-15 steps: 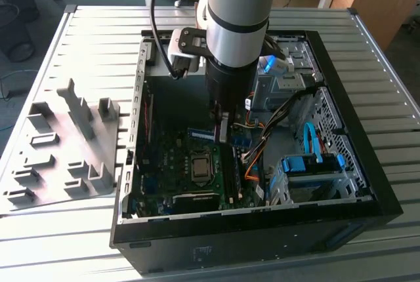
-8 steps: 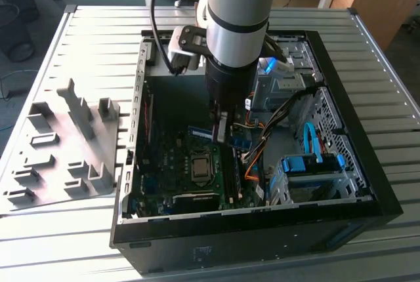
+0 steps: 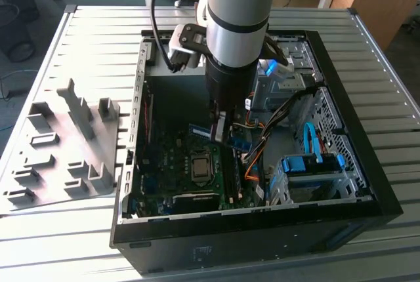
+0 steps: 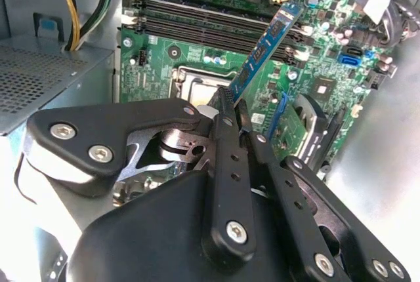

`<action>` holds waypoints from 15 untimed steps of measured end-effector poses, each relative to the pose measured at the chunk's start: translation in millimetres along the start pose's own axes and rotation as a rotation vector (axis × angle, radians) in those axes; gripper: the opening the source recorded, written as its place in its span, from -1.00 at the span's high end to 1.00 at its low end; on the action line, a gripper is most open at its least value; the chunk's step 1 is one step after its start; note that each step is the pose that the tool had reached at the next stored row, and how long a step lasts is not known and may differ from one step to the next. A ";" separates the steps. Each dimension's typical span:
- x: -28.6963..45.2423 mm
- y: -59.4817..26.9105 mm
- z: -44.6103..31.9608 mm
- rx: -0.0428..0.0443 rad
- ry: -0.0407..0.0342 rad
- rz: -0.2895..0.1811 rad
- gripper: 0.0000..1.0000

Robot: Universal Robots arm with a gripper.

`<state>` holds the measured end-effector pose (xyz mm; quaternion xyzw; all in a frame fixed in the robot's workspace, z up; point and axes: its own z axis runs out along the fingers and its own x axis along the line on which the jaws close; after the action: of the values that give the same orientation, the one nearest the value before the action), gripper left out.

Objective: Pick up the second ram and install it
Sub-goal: 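Insert the second ram into the second slot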

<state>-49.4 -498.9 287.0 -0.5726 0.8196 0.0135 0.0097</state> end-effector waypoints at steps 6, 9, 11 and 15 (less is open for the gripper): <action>0.0 0.0 0.0 0.0014 -0.0004 0.043 0.73; 0.0 0.0 0.1 0.0020 -0.0006 0.062 0.73; 0.0 0.0 0.1 0.0024 -0.0008 0.074 0.73; 0.0 0.0 0.1 0.0031 -0.0010 0.098 0.73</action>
<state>-49.4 -498.9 286.9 -0.5319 0.8467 0.0130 0.0104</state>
